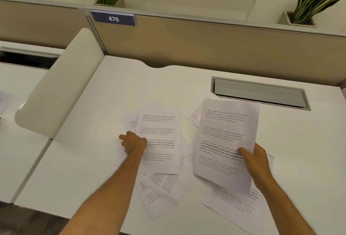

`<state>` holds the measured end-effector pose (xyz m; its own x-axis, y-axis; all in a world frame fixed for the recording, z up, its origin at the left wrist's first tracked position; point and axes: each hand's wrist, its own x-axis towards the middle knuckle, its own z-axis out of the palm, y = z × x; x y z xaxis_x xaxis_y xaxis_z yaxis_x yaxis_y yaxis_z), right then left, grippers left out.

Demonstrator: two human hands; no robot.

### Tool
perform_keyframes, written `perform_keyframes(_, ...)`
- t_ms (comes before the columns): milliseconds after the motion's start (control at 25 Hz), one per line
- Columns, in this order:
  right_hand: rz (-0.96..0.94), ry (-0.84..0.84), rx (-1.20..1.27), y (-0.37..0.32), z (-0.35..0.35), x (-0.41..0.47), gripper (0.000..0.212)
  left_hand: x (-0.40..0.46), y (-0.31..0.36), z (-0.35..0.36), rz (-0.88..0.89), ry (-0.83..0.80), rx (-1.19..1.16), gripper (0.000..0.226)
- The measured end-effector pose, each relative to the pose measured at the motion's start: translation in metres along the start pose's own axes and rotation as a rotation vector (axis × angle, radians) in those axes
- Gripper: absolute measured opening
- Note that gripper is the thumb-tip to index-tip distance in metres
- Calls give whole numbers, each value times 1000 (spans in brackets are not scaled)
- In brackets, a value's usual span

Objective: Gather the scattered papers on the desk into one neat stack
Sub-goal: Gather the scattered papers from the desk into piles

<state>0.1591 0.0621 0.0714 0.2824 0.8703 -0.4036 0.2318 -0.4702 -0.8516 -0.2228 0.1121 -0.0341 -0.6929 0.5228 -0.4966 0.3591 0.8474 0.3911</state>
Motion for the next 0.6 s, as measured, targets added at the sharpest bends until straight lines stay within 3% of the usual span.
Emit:
perform_keyframes(160,2,2,11,6,-2,-4,32,6,10,0,12,-4,-95,76)
perform_keyframes(360,4,8,3,12,-2,-6,31,21,10,-6,12,-78,-103,49)
perform_keyframes(600,-36,13,-38,9,-12,-6,35,4,5,-23,169,-15,-75,43)
